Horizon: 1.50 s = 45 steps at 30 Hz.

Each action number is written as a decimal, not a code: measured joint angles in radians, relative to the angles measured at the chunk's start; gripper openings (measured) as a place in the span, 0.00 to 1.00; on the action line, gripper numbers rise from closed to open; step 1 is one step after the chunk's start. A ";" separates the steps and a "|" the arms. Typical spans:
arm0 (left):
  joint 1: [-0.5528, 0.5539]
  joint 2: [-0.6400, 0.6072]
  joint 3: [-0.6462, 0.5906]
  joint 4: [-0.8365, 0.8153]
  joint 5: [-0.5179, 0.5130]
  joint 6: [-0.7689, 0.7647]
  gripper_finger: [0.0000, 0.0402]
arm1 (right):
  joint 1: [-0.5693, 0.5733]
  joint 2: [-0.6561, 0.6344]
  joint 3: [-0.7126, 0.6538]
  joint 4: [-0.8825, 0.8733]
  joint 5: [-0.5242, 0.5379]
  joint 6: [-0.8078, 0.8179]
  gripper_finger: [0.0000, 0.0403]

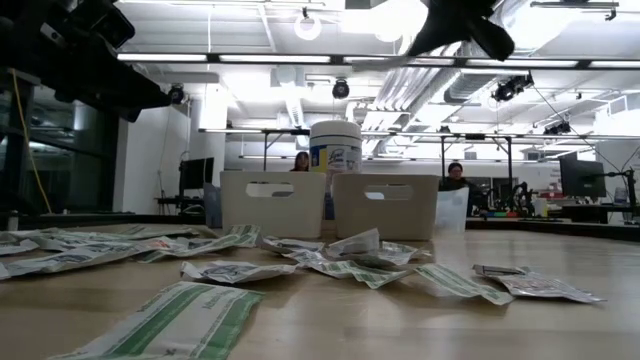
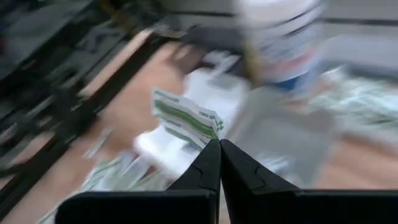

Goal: Pick & Place First Aid Supplies
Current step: Put the band aid into the transparent bin

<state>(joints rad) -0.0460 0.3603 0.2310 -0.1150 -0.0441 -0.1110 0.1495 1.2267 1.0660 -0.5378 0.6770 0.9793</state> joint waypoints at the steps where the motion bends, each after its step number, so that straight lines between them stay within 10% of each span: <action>1: 0.000 0.000 0.000 0.000 0.000 -0.003 0.33 | -0.035 -0.025 0.000 -0.035 -0.004 -0.012 0.00; 21: 0.000 0.000 0.000 0.010 -0.003 -0.030 0.33 | -0.935 0.046 0.000 -0.039 -0.724 -0.461 0.00; 45: 0.000 0.000 0.000 0.008 -0.069 -0.055 0.33 | -1.060 0.340 0.000 0.028 -0.835 -0.600 0.00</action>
<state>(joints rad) -0.0460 0.3602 0.2306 -0.1066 -0.1133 -0.1665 -0.9108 1.5669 1.0657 -0.5098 -0.1581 0.3795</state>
